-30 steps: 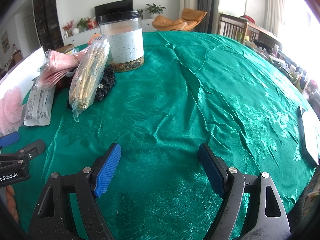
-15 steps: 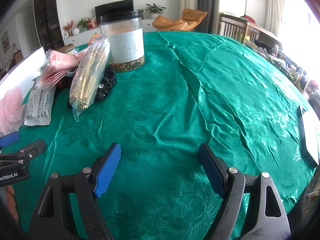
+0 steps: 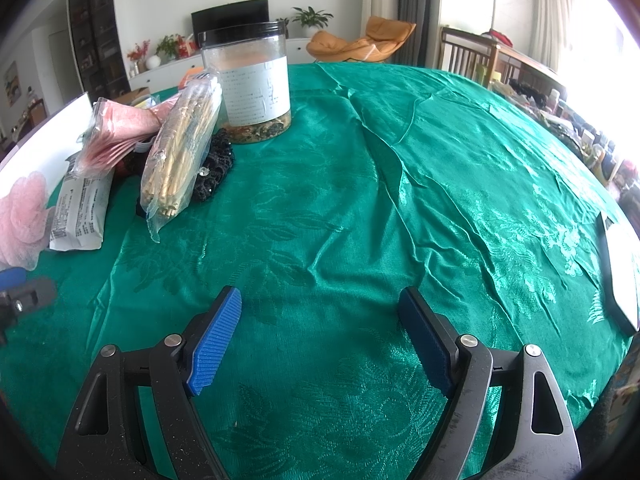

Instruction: Organize soft objects

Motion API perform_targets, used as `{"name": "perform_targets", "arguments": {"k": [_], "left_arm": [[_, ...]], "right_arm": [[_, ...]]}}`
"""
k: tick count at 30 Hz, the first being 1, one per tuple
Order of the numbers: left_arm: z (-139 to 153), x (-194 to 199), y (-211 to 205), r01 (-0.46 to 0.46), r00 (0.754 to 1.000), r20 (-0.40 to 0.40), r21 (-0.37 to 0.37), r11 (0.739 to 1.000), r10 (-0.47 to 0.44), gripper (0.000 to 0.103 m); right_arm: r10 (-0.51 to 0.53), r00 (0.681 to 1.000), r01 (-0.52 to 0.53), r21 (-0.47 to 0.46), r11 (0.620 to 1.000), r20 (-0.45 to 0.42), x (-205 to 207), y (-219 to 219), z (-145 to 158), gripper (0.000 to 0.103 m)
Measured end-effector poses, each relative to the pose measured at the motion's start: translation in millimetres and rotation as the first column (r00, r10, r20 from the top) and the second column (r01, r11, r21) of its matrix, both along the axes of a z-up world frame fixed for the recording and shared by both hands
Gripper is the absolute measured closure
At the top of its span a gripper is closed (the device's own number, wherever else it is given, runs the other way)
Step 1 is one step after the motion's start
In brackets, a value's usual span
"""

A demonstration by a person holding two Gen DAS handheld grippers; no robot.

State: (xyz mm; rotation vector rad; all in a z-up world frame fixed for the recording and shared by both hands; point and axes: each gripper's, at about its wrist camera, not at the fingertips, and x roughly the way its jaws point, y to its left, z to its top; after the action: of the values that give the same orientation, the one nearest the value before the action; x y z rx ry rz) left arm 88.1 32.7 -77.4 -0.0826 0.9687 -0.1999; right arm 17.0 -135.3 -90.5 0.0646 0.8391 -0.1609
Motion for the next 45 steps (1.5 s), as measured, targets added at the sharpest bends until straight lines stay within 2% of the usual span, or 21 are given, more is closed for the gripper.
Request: {"name": "perform_targets", "arguments": {"k": [2,6,8,10,11,12,13,14,16,18,20,22,24,26,28,30,35,38,42,45], "left_arm": [[3,19,-4,-0.015,1.000,0.001,-0.001,1.000,0.015,0.000],[-10,59,-22,-0.021,0.998,-0.056,0.094,0.995,0.026,0.001],[-16,72,-24,-0.042,0.996,-0.070,0.129,0.991,0.051,0.005],[-18,75,-23,-0.037,0.997,-0.063,0.117,0.992,0.044,0.014],[-16,74,-23,-0.019,0.998,-0.059,0.097,0.995,0.025,0.031],[-14,73,-23,-0.007,0.998,-0.054,0.098,0.995,0.012,0.035],[-12,68,-24,0.005,0.999,-0.047,0.111,0.994,0.001,0.036],[-11,64,-24,0.016,0.999,-0.040,0.117,0.993,-0.012,0.037],[-9,57,-18,0.032,0.999,-0.043,0.094,0.995,-0.028,0.037],[-5,49,-12,0.033,0.998,-0.054,0.052,0.998,-0.030,0.038],[-1,39,-7,0.035,0.998,-0.061,0.014,0.999,-0.034,0.038],[3,29,-4,0.044,0.997,-0.066,-0.008,0.999,-0.044,0.038],[8,19,0,0.057,0.996,-0.070,-0.026,0.998,-0.059,0.038],[13,9,6,0.065,0.996,-0.063,-0.044,0.997,-0.068,0.038],[16,-1,12,0.064,0.996,-0.057,-0.061,0.996,-0.067,0.038],[16,-6,16,0.058,0.996,-0.059,-0.088,0.994,-0.063,0.038],[31,-14,13,0.072,0.994,-0.069,-0.193,0.979,-0.087,0.038],[60,-19,22,0.089,0.995,-0.027,-0.246,0.965,-0.099,0.038],[105,-24,59,0.069,0.997,0.044,-0.325,0.943,-0.057,0.038],[129,-33,100,0.010,0.996,0.089,-0.315,0.949,0.019,0.038]], "right_arm": [[0.000,1.000,0.000,0.001,1.000,0.001,1,1,0,0.018],[0.000,1.000,0.000,0.000,1.000,0.001,0,0,0,0.018],[0.000,1.000,0.000,0.001,1.000,0.001,0,0,0,0.018],[0.005,1.000,-0.005,0.006,1.000,0.001,2,0,-1,0.018],[0.019,1.000,-0.019,0.016,1.000,-0.002,3,0,0,0.016],[0.035,0.999,-0.035,0.033,0.999,-0.012,4,-2,2,0.017],[0.051,0.998,-0.049,0.087,0.995,-0.021,8,-6,7,0.017],[0.069,0.998,-0.067,0.179,0.982,-0.003,11,-12,14,0.017],[0.057,0.997,-0.073,0.324,0.943,0.057,22,-21,36,0.017],[0.085,0.994,-0.106,0.381,0.919,0.071,48,-17,52,0.019],[0.159,0.987,-0.156,0.412,0.897,0.028,82,-3,57,0.022],[0.224,0.974,-0.196,0.401,0.895,-0.025,112,15,53,0.043],[0.264,0.959,-0.205,0.386,0.899,-0.106,134,26,40,0.080],[0.260,0.959,-0.196,0.394,0.898,-0.117,134,23,38,0.081],[0.251,0.963,-0.188,0.410,0.892,-0.103,118,13,46,0.082],[0.223,0.971,-0.172,0.395,0.903,-0.088,99,-1,55,0.082],[0.046,0.996,-0.020,0.290,0.957,-0.082,88,-42,68,0.082],[-0.018,0.999,0.031,0.285,0.958,-0.049,88,-53,81,0.083],[0.045,0.999,-0.047,0.275,0.960,0.014,86,-25,109,0.083],[0.158,0.985,-0.170,0.292,0.941,0.062,81,26,134,0.083]]}}
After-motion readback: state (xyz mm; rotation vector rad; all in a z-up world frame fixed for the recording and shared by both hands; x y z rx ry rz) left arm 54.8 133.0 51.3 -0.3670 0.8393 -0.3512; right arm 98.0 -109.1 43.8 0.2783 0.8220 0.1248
